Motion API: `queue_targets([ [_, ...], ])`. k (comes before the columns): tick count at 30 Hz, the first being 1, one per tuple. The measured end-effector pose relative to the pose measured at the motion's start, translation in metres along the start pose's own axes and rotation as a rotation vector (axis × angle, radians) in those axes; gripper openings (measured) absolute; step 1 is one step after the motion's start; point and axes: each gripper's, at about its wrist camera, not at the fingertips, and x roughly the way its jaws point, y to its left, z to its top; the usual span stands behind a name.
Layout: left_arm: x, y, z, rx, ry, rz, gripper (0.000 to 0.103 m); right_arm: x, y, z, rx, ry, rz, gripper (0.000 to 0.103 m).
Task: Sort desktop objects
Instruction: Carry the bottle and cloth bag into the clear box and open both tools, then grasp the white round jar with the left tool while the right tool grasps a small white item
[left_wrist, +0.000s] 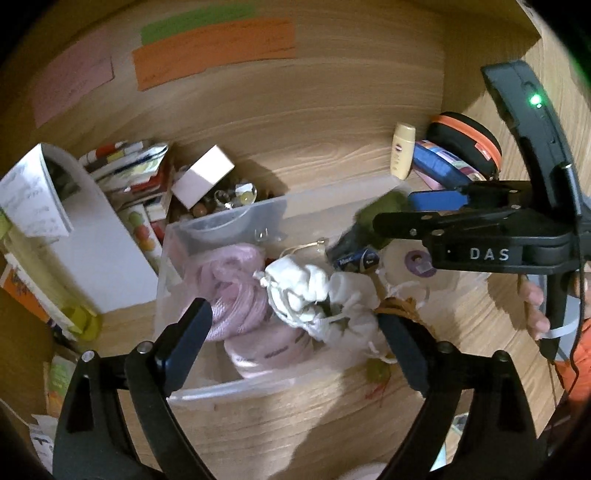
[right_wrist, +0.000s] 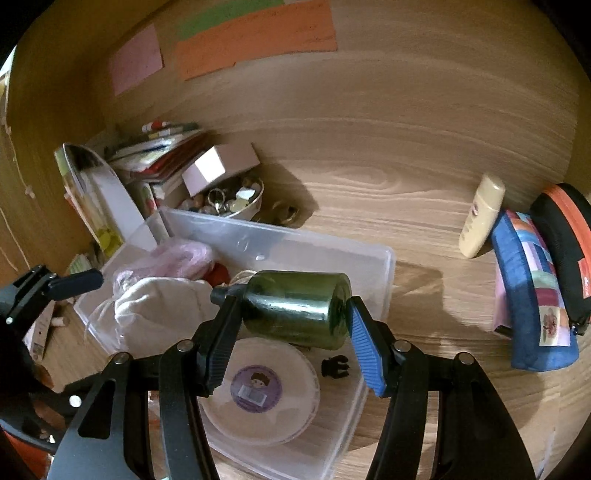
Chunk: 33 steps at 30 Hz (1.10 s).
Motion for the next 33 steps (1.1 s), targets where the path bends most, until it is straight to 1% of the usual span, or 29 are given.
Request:
queue_targets([
  [3, -0.002, 0.004, -0.006, -0.016, 0.002, 0.004, 0.094, 0.006, 0.004, -0.001, -0.008, 0.016, 0.005, 0.054],
  [8, -0.004, 0.01, -0.015, -0.046, 0.02, -0.012, 0.094, 0.013, 0.013, -0.004, -0.03, 0.036, 0.004, 0.054],
  [14, -0.011, 0.015, -0.023, -0.066, 0.025, -0.012, 0.094, 0.0, 0.018, -0.011, -0.046, 0.025, 0.002, 0.055],
  [16, -0.014, 0.015, -0.025, -0.071, 0.021, -0.009, 0.095, -0.007, 0.02, -0.012, -0.044, 0.013, -0.001, 0.061],
  [17, -0.016, 0.016, -0.027, -0.075, 0.018, -0.005, 0.095, -0.013, 0.02, -0.014, -0.04, 0.002, -0.002, 0.067],
  [18, -0.019, 0.017, -0.029, -0.079, 0.016, -0.003, 0.096, -0.018, 0.02, -0.016, -0.034, -0.008, -0.005, 0.071],
  [22, -0.026, 0.021, -0.037, -0.101, 0.02, -0.001, 0.096, -0.036, 0.021, -0.024, -0.026, -0.035, -0.009, 0.073],
  [24, -0.03, 0.023, -0.042, -0.112, 0.022, 0.004, 0.096, -0.044, 0.023, -0.03, -0.021, -0.037, 0.001, 0.08],
  [29, -0.037, 0.025, -0.056, -0.147, 0.025, 0.035, 0.096, -0.062, 0.029, -0.048, -0.023, -0.052, 0.005, 0.082],
  [33, -0.043, 0.027, -0.067, -0.199, 0.031, 0.032, 0.096, -0.073, 0.033, -0.066, -0.022, -0.051, 0.018, 0.082],
])
